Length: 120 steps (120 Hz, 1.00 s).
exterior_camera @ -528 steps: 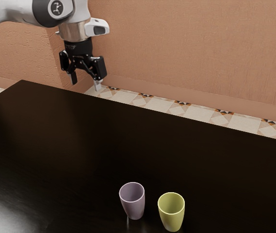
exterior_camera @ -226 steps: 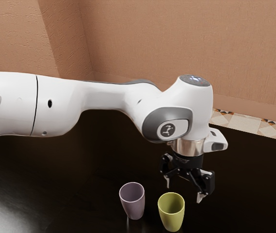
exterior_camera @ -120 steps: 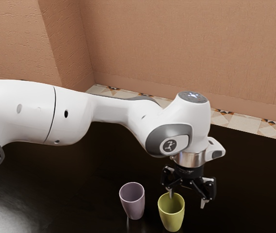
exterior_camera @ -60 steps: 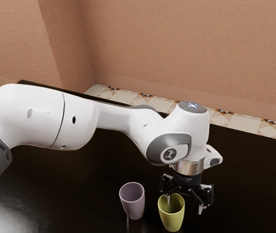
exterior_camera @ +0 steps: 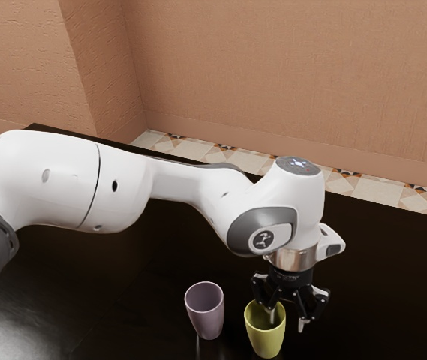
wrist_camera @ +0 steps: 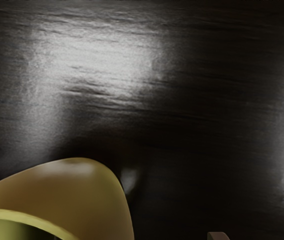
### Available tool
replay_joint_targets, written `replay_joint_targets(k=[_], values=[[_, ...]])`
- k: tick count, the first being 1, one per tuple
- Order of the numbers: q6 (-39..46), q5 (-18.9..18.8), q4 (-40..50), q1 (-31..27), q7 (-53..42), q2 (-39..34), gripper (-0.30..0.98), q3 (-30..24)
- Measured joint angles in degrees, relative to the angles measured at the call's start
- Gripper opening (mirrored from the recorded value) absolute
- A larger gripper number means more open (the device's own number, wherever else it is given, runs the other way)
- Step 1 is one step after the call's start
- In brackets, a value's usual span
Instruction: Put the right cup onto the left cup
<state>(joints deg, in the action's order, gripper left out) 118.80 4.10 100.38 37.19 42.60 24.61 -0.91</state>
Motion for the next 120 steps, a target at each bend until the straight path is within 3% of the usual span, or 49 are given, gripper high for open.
replay_joint_targets(k=[60, 120], values=[[0.0, -0.4, 0.3, -0.1, 0.1, -0.1, -0.03, 0.1], [-1.2, -0.9, 3.0, 0.0, 0.5, -7.4, -0.09, 0.4]])
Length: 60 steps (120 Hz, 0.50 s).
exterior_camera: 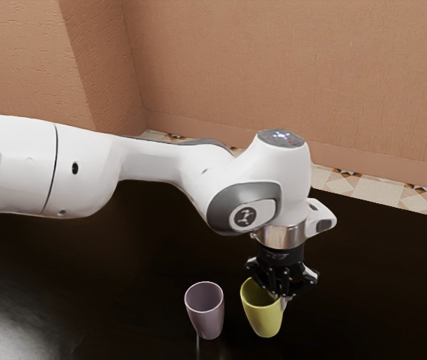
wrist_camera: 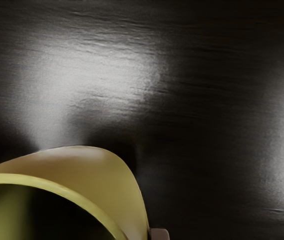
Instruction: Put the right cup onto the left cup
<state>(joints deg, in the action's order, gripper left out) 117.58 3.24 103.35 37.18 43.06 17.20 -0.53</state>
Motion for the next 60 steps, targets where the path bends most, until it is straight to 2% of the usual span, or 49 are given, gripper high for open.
replay_joint_targets(k=[60], values=[[-5.7, -0.3, 2.7, -2.3, 0.2, -9.3, -0.1, -0.5]])
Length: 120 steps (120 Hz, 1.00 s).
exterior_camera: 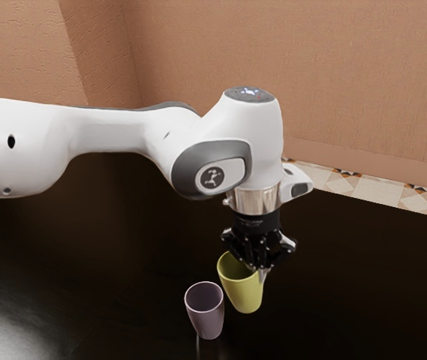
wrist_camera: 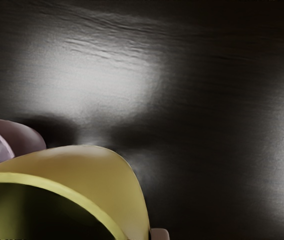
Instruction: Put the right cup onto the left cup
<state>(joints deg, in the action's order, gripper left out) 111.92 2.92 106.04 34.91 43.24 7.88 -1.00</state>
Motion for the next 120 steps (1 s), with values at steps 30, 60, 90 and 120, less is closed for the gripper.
replay_joint_targets(k=[30, 60, 90, 120], values=[[-0.8, -0.1, 4.0, -1.8, 0.0, -4.1, -0.1, 0.0], [-1.0, -0.1, 7.0, -3.5, 0.0, -7.2, -0.1, -0.1], [-1.1, -0.2, 8.6, -4.9, -0.1, -8.2, -0.1, 0.2], [-0.9, -0.8, 8.6, -7.0, -0.1, -7.4, -0.1, -0.2]])
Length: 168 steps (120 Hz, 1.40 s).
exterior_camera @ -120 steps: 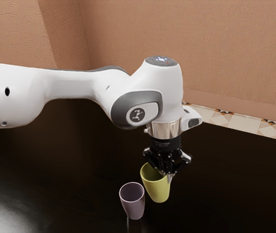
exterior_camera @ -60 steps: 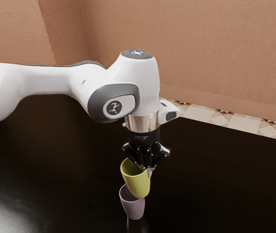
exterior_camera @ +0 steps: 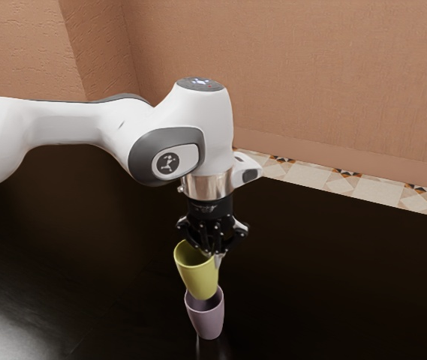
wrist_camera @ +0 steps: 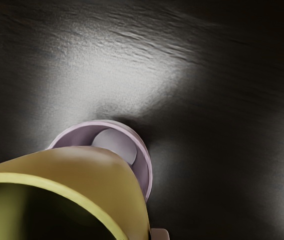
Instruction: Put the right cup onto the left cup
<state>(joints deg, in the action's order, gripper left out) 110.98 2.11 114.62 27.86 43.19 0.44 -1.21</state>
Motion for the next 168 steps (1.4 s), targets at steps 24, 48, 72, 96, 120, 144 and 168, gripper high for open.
replay_joint_targets(k=[24, 48, 72, 96, 120, 144, 168], values=[[0.4, -0.1, -0.1, -1.3, 0.0, 0.7, -0.1, 0.0], [0.6, -0.1, -0.1, -1.5, 0.0, 0.9, -0.1, 0.0], [0.8, -0.1, -0.1, -0.1, 0.1, 1.2, -0.1, -0.1], [0.8, -0.1, 0.0, 1.7, 0.1, 1.4, -0.1, -0.1], [0.9, -0.1, 0.0, 1.6, 0.0, 1.4, -0.1, -0.1], [0.9, -0.2, 0.0, -0.2, 0.0, 1.6, -0.1, -0.1], [0.9, -0.1, 0.0, -0.7, 0.1, 2.0, -0.1, 0.0]])
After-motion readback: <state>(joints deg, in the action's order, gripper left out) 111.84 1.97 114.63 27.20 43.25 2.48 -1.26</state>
